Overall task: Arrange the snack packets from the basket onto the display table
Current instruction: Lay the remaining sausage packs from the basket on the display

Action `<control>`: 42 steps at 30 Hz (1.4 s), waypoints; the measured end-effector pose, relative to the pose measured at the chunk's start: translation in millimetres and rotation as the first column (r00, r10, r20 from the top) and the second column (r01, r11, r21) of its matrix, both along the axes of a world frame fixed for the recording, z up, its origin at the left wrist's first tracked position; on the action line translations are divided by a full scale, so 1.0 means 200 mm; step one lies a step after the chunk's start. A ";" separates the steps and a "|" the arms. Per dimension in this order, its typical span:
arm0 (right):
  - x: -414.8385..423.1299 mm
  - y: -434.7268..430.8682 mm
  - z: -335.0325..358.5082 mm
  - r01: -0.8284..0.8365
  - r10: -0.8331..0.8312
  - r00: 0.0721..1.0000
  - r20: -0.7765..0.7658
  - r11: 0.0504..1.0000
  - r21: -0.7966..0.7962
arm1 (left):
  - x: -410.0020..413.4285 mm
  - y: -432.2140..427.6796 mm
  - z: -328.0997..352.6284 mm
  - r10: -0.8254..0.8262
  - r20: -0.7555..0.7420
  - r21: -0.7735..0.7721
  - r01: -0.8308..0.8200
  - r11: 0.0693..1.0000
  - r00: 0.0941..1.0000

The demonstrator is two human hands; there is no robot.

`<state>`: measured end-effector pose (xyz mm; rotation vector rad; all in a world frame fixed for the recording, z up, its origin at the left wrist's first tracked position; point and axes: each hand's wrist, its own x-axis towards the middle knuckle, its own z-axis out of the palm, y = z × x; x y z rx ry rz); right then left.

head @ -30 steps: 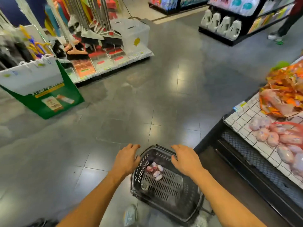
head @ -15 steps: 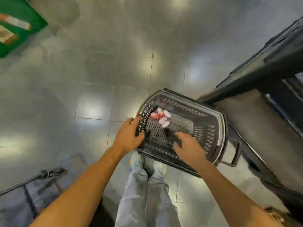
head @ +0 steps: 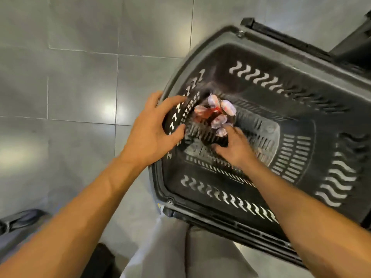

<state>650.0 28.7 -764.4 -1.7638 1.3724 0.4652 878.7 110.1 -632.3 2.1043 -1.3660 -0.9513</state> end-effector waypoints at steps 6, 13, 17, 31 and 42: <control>0.11 -0.18 -0.38 -0.039 0.034 0.999 -0.037 0.991 -0.131 | -0.01 0.01 -0.05 0.033 -0.031 -0.031 -0.034 0.999 0.999; 0.19 -0.28 -0.60 -0.063 0.032 0.984 -0.172 0.982 -0.178 | -0.01 0.02 -0.05 0.059 -0.086 -0.052 -0.064 0.997 0.995; 0.17 -0.25 -0.65 -0.098 0.050 0.963 -0.266 0.980 -0.170 | -0.01 0.01 -0.06 0.050 -0.063 -0.055 -0.054 0.997 0.997; 0.05 -0.11 0.28 0.351 -0.320 0.916 0.241 0.932 -0.095 | -0.02 0.03 0.17 -0.116 0.099 0.214 0.092 0.972 0.988; -0.27 -0.01 2.09 0.305 -0.191 0.935 0.299 0.864 -0.401 | -0.25 -0.10 1.62 -0.457 0.406 0.286 0.365 0.886 0.791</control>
